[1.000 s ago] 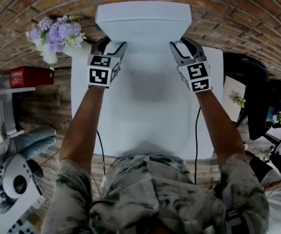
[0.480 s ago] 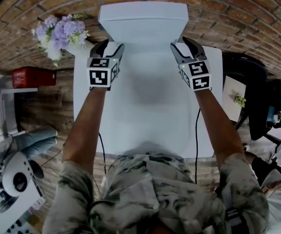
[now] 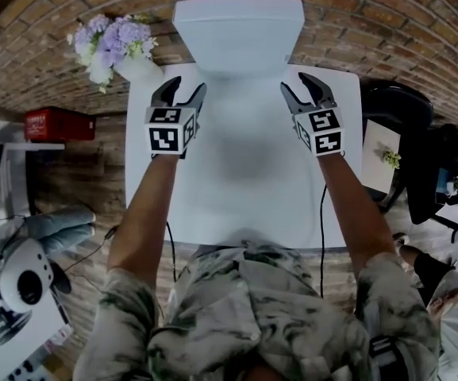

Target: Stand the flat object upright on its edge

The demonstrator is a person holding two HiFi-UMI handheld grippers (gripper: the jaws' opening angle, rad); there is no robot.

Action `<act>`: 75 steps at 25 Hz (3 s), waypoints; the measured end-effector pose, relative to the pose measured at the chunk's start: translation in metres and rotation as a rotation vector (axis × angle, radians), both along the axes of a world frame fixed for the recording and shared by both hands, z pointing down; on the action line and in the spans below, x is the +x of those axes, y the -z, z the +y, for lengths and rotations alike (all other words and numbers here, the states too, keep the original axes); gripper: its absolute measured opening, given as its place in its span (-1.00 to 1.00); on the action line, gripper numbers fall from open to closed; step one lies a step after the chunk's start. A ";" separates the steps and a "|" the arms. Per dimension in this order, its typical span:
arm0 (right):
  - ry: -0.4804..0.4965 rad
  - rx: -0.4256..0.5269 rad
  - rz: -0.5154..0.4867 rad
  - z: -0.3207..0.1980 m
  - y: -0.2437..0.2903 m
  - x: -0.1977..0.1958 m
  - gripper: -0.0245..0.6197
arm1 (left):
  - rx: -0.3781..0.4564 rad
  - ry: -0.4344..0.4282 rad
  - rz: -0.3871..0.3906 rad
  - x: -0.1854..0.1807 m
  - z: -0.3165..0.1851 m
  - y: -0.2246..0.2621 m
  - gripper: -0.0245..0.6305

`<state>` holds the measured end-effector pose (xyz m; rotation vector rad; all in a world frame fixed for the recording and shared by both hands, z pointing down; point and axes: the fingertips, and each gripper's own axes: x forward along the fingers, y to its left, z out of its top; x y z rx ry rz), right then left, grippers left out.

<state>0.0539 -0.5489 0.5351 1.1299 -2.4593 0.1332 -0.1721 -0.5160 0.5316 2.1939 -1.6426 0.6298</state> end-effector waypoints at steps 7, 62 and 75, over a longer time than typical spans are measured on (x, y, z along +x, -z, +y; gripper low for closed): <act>-0.003 0.003 -0.022 0.075 0.019 -0.012 -0.43 | 0.028 -0.049 0.074 0.014 0.075 0.015 -0.14; 0.071 -0.136 -0.131 0.652 0.063 -0.102 -0.86 | -0.021 -0.366 0.295 -0.014 0.626 0.066 -0.85; 0.117 -0.122 -0.100 0.667 0.069 -0.115 -0.86 | -0.039 -0.357 0.302 -0.021 0.644 0.062 -0.85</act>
